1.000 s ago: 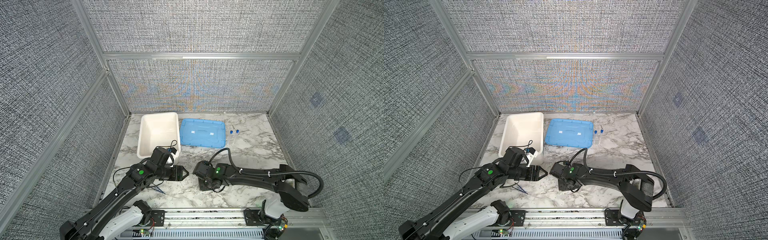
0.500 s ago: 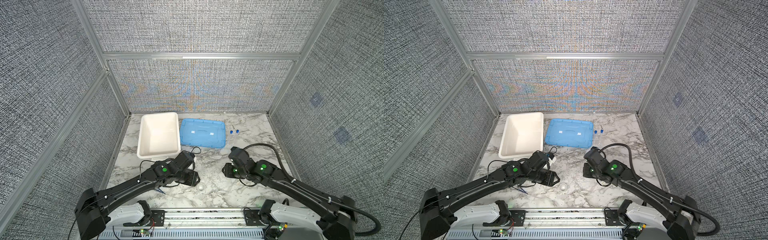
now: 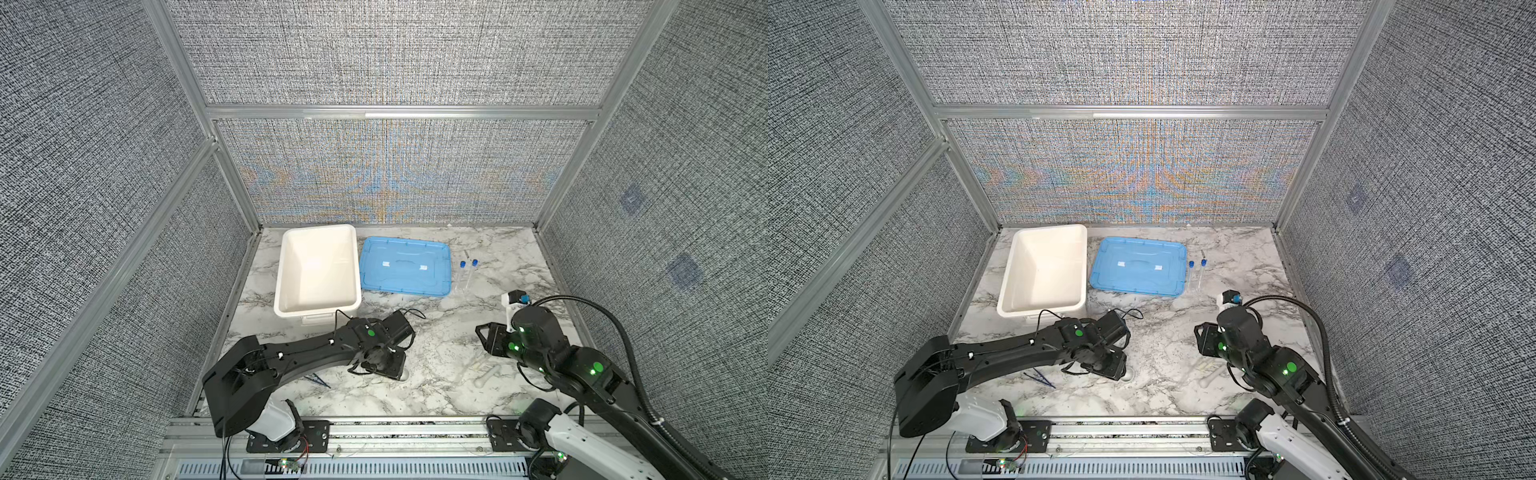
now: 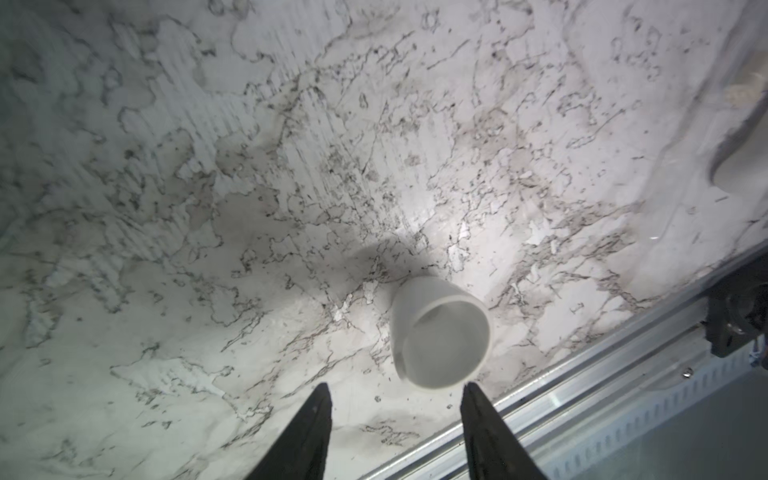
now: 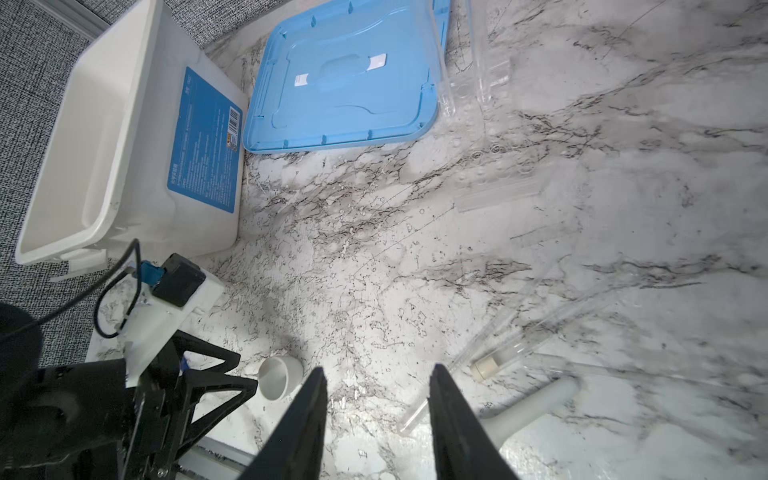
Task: Organize the chemistry lab equipment
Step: 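Grasp the small white cup with the left gripper while the right gripper withdraws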
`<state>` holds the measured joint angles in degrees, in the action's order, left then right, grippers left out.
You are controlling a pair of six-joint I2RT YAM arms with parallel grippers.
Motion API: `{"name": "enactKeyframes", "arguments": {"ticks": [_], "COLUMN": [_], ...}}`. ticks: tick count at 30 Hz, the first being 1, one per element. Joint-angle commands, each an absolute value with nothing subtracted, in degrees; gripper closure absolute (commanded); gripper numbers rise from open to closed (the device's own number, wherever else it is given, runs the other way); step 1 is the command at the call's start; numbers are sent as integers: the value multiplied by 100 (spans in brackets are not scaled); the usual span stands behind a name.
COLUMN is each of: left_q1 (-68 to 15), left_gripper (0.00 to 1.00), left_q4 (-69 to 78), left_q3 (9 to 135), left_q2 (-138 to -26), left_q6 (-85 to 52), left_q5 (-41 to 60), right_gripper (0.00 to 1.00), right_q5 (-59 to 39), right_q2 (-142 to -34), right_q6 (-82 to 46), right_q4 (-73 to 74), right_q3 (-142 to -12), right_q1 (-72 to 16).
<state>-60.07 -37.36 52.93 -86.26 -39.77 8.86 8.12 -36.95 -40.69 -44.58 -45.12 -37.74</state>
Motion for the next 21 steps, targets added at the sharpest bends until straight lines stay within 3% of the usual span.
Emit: {"name": "enactKeyframes", "arguments": {"ticks": [1, 8, 12, 17, 21], "left_q1": [-6012, -6007, -6012, -6012, -6012], "left_gripper": [47, 55, 67, 70, 84], "left_q4": [-3545, -3754, -3648, -3717, -3712], "left_q3": [5221, 5668, 5696, 5747, 5707], "left_q2": [-8778, -9622, -9820, -9697, -9468], "left_q6": [-4060, -4121, -4147, -4090, -3983], "left_q5": [863, 723, 818, 862, 913], "right_gripper": [61, 72, 74, 74, 74], "right_q5": [980, 924, 905, 1041, 1568], "right_q2": [-3613, -3638, -3661, -3650, -3340], "right_q6": [-4172, -4188, -4202, -4257, -4540], "right_q4": [-4431, -4346, -4310, -4407, -4605], "right_q3": [-4396, -4410, -4424, -4493, -4423], "right_q1": [-3770, -3770, -3768, -3766, -3769]}}
